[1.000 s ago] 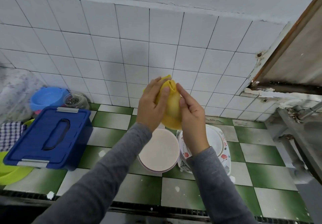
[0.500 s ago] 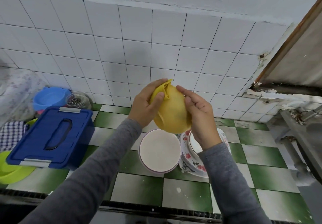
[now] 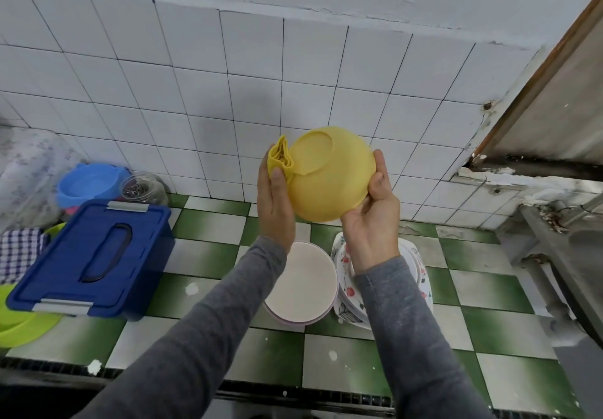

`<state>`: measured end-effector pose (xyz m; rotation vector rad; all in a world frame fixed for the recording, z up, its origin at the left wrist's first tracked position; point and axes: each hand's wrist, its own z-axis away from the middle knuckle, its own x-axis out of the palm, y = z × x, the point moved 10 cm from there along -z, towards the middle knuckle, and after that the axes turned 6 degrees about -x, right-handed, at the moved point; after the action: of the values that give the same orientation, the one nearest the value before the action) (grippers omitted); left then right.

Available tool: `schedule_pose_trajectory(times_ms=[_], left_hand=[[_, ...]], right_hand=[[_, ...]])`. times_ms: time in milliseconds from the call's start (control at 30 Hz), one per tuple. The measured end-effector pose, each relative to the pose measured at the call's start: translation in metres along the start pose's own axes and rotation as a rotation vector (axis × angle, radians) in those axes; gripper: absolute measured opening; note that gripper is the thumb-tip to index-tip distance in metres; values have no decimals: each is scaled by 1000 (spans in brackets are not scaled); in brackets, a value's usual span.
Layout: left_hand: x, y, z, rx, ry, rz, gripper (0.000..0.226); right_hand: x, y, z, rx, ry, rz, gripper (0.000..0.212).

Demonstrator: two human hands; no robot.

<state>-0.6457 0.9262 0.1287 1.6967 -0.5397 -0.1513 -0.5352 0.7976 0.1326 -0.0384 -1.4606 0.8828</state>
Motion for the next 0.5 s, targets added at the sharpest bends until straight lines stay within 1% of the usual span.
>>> schedule_pose_trajectory(times_ms=[67,133,200,400,500], left_hand=[[2,4,2,126,17,-77,61],[9,10,5,271,-13,-197,62],[21,16,10,380,-55,-315,59],[45,35,19,664,-223,-512,57],[53,39,15,713,-306,-601,55]], right_hand=[[1,5,3,6,46,-24,37],[5,11,4,10,43,-4,42],[13,16,3,9,1,51,44],[33,8,6,-90,-121,239,44],[37,9,7,-69,-199,398,46]])
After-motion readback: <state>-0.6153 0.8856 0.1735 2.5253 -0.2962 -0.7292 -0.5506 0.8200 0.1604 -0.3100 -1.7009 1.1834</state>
